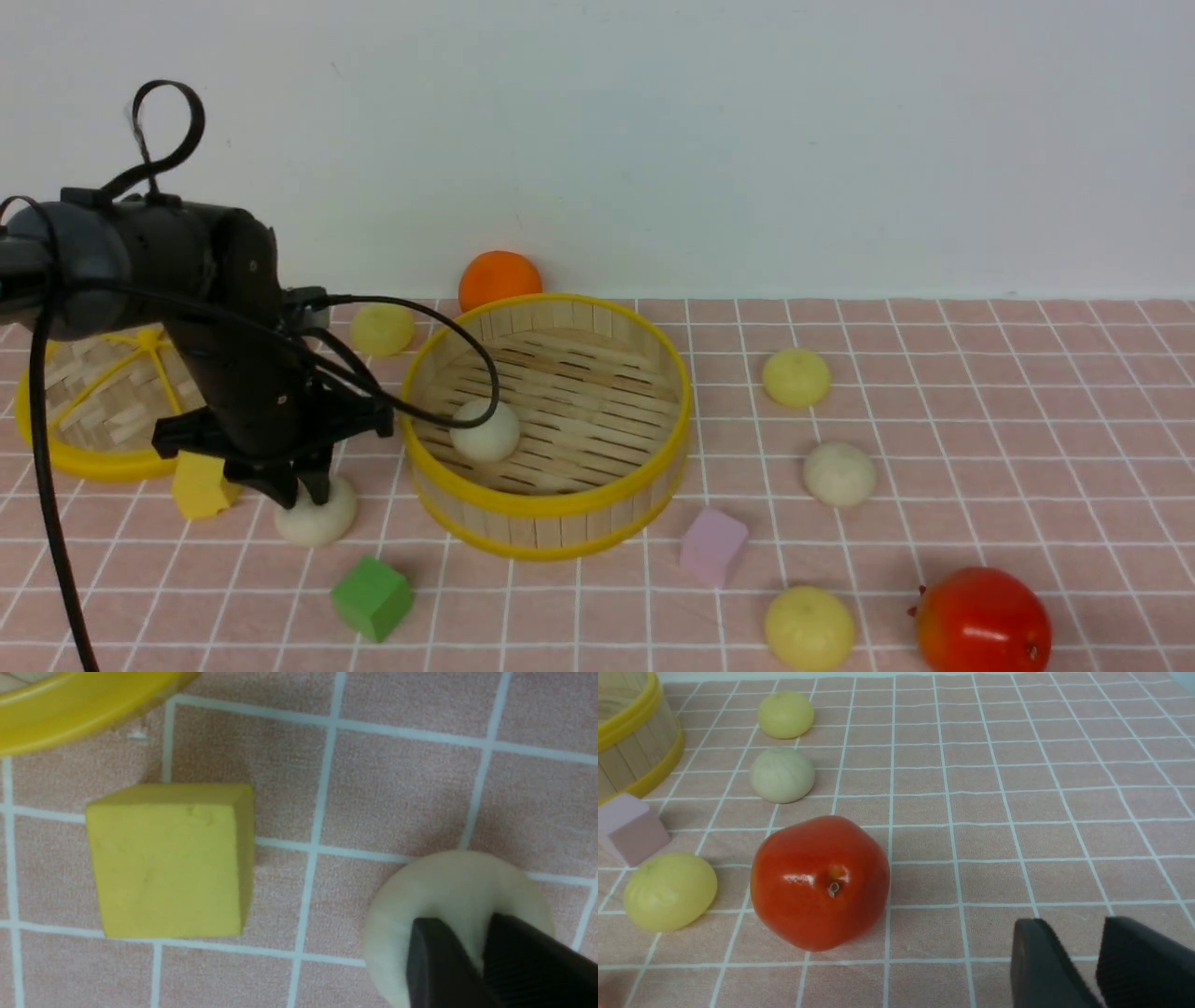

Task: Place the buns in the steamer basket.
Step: Use the left arm to grab a steamed stuffed bun, then use the left arm to put the steamed stuffed bun into the steamer

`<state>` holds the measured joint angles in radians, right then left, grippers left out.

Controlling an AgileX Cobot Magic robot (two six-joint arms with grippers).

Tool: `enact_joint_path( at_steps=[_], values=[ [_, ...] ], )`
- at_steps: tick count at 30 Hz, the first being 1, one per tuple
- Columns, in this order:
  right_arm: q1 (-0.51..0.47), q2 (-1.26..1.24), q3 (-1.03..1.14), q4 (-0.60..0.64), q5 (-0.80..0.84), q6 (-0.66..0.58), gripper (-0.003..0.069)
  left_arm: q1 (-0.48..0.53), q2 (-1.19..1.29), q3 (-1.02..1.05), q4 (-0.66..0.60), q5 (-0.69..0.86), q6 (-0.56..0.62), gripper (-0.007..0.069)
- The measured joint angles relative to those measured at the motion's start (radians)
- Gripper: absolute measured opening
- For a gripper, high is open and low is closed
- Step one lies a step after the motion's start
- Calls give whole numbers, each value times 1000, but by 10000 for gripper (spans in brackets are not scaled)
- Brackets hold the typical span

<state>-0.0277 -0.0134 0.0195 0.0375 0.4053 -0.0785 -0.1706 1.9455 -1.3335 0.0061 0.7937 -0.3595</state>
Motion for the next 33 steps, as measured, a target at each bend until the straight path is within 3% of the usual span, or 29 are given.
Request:
enact_joint_path(
  at_steps=[1, 2, 5, 13, 18, 29, 33],
  values=[
    [0, 0, 0, 0, 0, 0, 239, 0, 0, 0, 0, 1, 0, 141],
    [0, 0, 0, 0, 0, 0, 239, 0, -4, -5, -6, 20, 16, 57],
    [0, 0, 0, 0, 0, 0, 239, 0, -23, -43, -27, 93, 65, 13],
    [0, 0, 0, 0, 0, 0, 239, -49, -156, -257, -165, 198, 133, 13],
    [0, 0, 0, 0, 0, 0, 239, -177, -129, -312, -314, 164, 203, 13],
    [0, 0, 0, 0, 0, 0, 239, -250, 90, -310, -349, 77, 206, 16],
    [0, 0, 0, 0, 0, 0, 239, -250, 114, -310, -345, 78, 199, 64]
  ],
)
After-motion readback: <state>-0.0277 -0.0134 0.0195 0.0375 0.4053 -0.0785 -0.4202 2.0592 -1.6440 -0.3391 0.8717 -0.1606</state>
